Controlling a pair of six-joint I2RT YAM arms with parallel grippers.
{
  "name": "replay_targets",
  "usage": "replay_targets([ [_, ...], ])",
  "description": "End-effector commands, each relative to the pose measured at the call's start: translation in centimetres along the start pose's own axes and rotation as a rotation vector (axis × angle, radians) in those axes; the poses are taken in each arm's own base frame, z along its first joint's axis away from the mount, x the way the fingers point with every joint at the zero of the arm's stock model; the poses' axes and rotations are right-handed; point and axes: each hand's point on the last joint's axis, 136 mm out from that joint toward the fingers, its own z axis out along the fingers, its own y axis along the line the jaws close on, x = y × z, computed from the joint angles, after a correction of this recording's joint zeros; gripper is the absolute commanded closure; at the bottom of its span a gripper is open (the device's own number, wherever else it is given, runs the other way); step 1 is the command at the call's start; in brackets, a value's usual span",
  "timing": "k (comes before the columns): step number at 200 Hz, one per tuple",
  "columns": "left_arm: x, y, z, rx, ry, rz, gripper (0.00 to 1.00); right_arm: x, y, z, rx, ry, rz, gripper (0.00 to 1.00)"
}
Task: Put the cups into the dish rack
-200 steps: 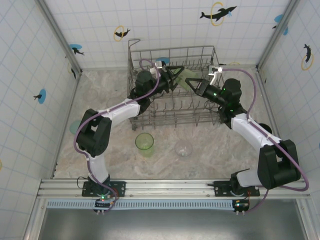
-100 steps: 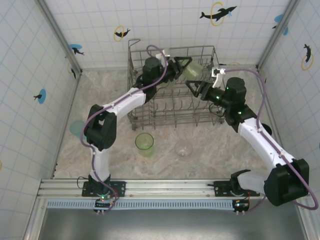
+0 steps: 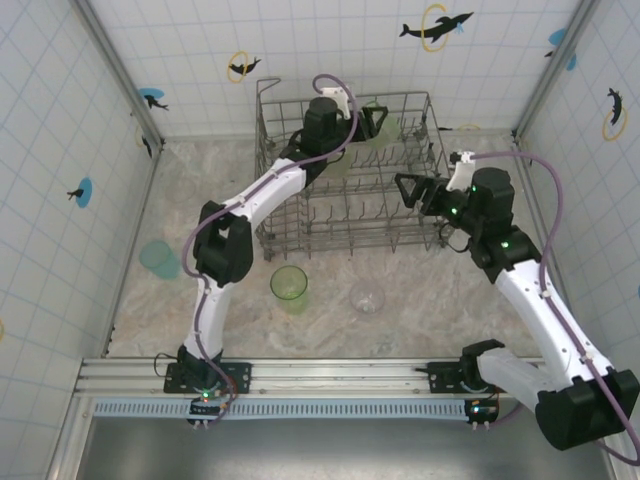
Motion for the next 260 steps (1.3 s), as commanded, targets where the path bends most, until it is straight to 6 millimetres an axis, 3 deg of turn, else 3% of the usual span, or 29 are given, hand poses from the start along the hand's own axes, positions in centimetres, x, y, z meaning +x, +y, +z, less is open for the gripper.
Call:
replay_targets([
  [1, 0.1, -0.2, 1.6, -0.027, -0.038, 0.187, 1.00, 1.4, -2.3, -1.2, 0.090, 0.032, -0.015, 0.00],
  [16, 0.1, -0.4, 2.1, -0.072, -0.066, 0.271, 1.00, 1.0, -2.7, -2.1, 0.111, 0.026, -0.017, 0.00],
  [20, 2.0, 1.0, 3.2, -0.104, -0.043, 0.282, 1.00, 0.8, -2.9, -2.3, 0.117, 0.024, -0.017, 0.00],
  [33, 2.7, 1.3, 3.7, -0.153, -0.051, 0.382, 1.00, 0.3, -3.0, -3.0, 0.130, 0.012, -0.021, 0.00],
  [62, 3.1, 2.0, 4.1, -0.210, -0.075, 0.447, 1.00, -0.5, -3.1, -4.2, 0.149, -0.007, -0.030, 0.00],
  [97, 3.6, 2.8, 4.5, -0.233, -0.078, 0.492, 1.00, -0.1, -3.6, -4.7, 0.170, -0.005, -0.028, 0.00],
  [128, 2.8, 2.6, 4.2, -0.245, -0.096, 0.499, 1.00, 0.3, -3.7, -4.8, 0.167, -0.001, -0.018, 0.00],
  [166, -0.1, 0.7, 3.0, -0.229, -0.157, 0.500, 1.00, 0.3, -3.5, -4.8, 0.157, -0.003, -0.012, 0.00],
  [191, -0.3, 1.2, 3.2, -0.253, -0.192, 0.538, 1.00, 0.4, -3.5, -4.7, 0.156, -0.001, -0.012, 0.00],
  [216, 1.8, 2.2, 4.3, -0.223, -0.176, 0.580, 1.00, 0.7, -3.8, -4.8, 0.161, 0.001, -0.010, 0.00],
  [260, 3.5, 4.8, 4.9, -0.280, -0.156, 0.597, 1.00, 0.6, -3.9, -5.0, 0.164, -0.004, -0.008, 0.00],
])
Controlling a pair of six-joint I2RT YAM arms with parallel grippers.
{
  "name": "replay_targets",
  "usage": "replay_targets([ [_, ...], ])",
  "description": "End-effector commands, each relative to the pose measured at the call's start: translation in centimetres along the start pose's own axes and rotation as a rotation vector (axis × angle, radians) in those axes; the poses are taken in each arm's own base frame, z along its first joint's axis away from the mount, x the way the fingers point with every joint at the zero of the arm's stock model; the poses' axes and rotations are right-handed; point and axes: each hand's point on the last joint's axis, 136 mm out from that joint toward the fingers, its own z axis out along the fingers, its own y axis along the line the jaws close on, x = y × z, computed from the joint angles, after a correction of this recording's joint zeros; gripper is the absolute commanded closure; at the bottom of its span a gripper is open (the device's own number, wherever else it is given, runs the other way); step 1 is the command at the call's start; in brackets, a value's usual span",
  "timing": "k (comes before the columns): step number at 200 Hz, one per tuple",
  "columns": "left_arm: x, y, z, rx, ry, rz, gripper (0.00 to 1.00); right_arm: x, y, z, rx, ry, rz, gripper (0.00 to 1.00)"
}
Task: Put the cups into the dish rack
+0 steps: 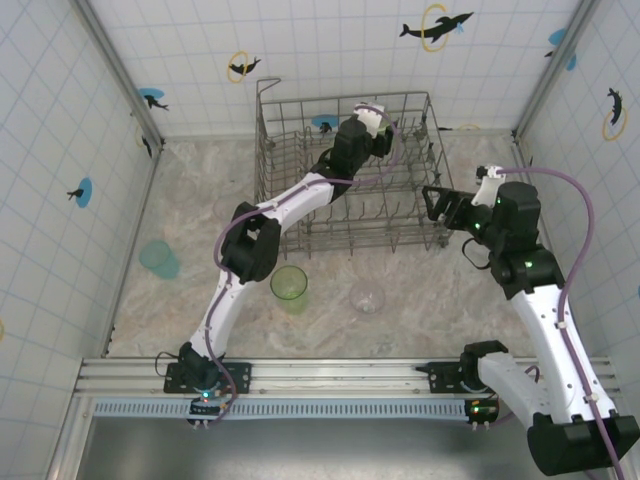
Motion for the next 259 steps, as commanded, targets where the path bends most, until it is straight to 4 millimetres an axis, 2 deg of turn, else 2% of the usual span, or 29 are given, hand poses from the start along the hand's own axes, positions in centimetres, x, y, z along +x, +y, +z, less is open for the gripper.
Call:
replay_targets([
  [1, 1.5, 1.4, 0.8, -0.044, -0.016, 0.052, 1.00, 0.4, -0.3, -0.3, 0.004, -0.002, 0.003, 0.00],
  [43, 2.4, 1.5, 1.1, -0.039, -0.009, 0.045, 1.00, 0.6, -0.6, -0.2, 0.007, -0.001, 0.009, 0.00],
  [86, 4.4, 2.4, 1.3, -0.051, 0.043, 0.036, 1.00, 0.8, -0.8, -0.2, 0.007, 0.002, 0.011, 0.00],
  [154, 6.3, 1.6, 1.5, -0.005, 0.075, 0.003, 0.99, 0.9, -0.9, -0.2, 0.005, 0.001, 0.017, 0.01],
  [167, 6.8, 1.9, 1.5, -0.018, 0.082, 0.013, 0.92, 0.9, -1.0, -0.3, 0.007, -0.001, 0.018, 0.00],
  [193, 7.7, 2.7, 1.6, -0.065, 0.097, 0.019, 0.60, 1.0, -1.1, -0.4, 0.010, -0.002, 0.018, 0.00],
  [229, 7.8, 2.4, 1.4, -0.054, 0.099, 0.025, 0.34, 1.2, -1.4, -0.2, 0.014, 0.002, 0.029, 0.00],
  [259, 7.5, 2.4, 1.3, -0.054, 0.097, 0.023, 0.20, 1.1, -1.4, -0.3, 0.009, -0.004, 0.033, 0.00],
])
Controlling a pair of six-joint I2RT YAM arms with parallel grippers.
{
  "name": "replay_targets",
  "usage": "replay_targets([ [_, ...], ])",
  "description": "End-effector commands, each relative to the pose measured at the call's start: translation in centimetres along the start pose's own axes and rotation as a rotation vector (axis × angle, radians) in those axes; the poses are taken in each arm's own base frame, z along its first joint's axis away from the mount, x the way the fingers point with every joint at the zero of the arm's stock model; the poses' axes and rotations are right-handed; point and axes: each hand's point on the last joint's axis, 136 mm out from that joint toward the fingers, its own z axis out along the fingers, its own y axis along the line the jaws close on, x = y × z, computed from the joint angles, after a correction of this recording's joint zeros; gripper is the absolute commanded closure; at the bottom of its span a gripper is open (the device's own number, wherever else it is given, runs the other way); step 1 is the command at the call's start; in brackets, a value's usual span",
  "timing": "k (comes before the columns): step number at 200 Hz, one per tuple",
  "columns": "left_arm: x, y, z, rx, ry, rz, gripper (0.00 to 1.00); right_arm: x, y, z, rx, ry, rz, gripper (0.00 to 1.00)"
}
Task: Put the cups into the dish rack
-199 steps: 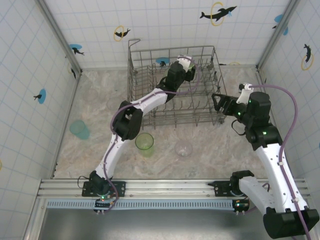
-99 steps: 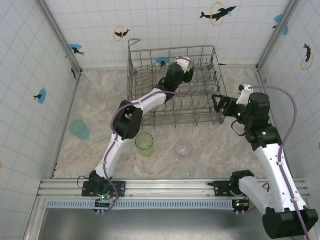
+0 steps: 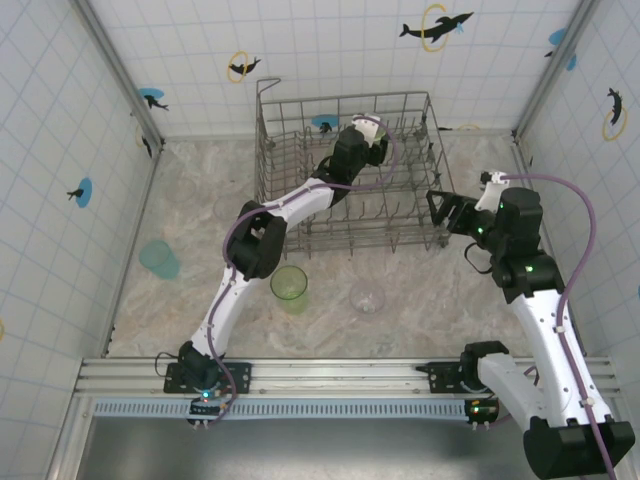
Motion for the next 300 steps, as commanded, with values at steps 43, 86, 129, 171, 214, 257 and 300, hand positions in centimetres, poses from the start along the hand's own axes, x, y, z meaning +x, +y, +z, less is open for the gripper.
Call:
replay_targets([
  [43, 2.3, 0.6, 0.2, -0.013, 0.036, 0.003, 0.04, 0.0, -0.1, -0.3, -0.011, -0.014, 0.002, 0.00],
  [86, 0.0, 0.6, -0.4, -0.012, -0.001, -0.049, 0.03, -0.2, -0.1, -0.5, -0.010, -0.020, 0.001, 0.00],
  [129, -5.8, 0.2, -3.0, 0.032, -0.103, -0.135, 0.03, -0.2, -0.3, -0.5, -0.004, -0.019, 0.004, 0.00],
  [171, -11.5, -0.7, -7.8, 0.111, -0.238, -0.199, 0.03, 0.0, -1.5, -0.4, 0.051, -0.019, 0.024, 0.00],
  [214, -14.6, -1.2, -11.3, 0.151, -0.283, -0.236, 0.03, 0.0, -3.3, -0.5, 0.144, -0.030, 0.057, 0.00],
  [257, -15.6, -1.0, -15.0, 0.179, -0.268, -0.292, 0.02, 0.1, -6.7, -1.4, 0.350, -0.040, 0.108, 0.00],
  [300, -14.9, -1.2, -19.4, 0.235, -0.276, -0.405, 0.02, -0.1, -9.9, -2.7, 0.545, -0.038, 0.114, 0.00],
])
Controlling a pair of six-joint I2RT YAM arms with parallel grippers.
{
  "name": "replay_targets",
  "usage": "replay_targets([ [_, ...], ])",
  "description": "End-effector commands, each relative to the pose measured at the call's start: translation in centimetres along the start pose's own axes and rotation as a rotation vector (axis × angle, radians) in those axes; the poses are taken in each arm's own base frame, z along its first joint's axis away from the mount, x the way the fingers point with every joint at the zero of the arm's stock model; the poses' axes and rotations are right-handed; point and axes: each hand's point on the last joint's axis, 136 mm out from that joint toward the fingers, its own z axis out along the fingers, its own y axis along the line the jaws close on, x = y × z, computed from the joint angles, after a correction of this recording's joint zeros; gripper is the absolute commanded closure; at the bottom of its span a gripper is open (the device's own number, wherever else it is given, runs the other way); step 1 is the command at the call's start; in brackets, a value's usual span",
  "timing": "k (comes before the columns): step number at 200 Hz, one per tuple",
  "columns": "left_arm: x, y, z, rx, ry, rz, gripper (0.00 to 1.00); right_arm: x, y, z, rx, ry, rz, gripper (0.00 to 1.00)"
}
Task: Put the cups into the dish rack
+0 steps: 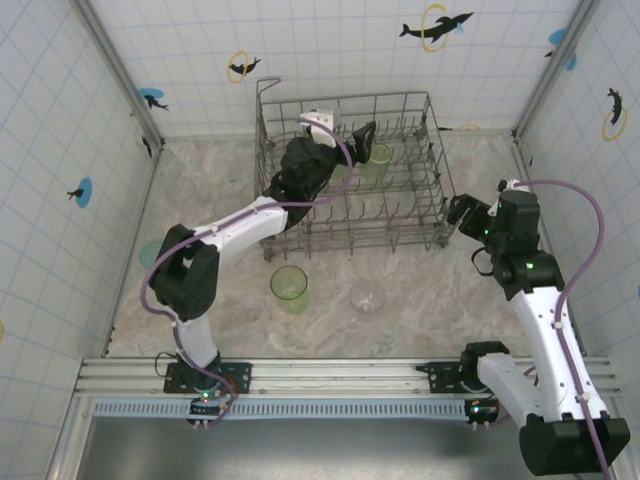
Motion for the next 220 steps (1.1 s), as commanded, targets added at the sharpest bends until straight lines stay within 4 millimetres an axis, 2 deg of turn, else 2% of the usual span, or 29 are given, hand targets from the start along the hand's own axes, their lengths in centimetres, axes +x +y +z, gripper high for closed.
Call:
replay_targets([
  [1, -2.3, -1.9, -1.7, 0.064, -0.049, -0.080, 0.02, -1.4, -2.3, -0.9, 0.143, -0.039, 0.015, 0.00],
  [37, -1.5, -1.7, -2.9, 0.038, 0.034, -0.142, 0.02, -1.6, -4.0, -0.8, 0.223, -0.026, 0.020, 0.00],
  [72, -0.5, -1.7, -4.2, 0.037, 0.091, -0.190, 0.02, -0.8, -6.3, -0.2, 0.316, 0.020, 0.001, 0.00],
  [125, 1.3, -0.7, -5.6, -0.021, 0.147, -0.224, 0.03, 1.6, -10.6, 0.6, 0.453, 0.089, 0.022, 0.00],
  [171, 1.8, 0.1, -7.6, -0.063, 0.166, -0.228, 0.02, 3.9, -12.0, 2.0, 0.463, 0.156, 0.009, 0.00],
  [220, 2.1, 1.9, -10.2, -0.164, 0.180, -0.155, 0.02, 6.0, -14.8, 2.4, 0.573, 0.207, -0.080, 0.01],
])
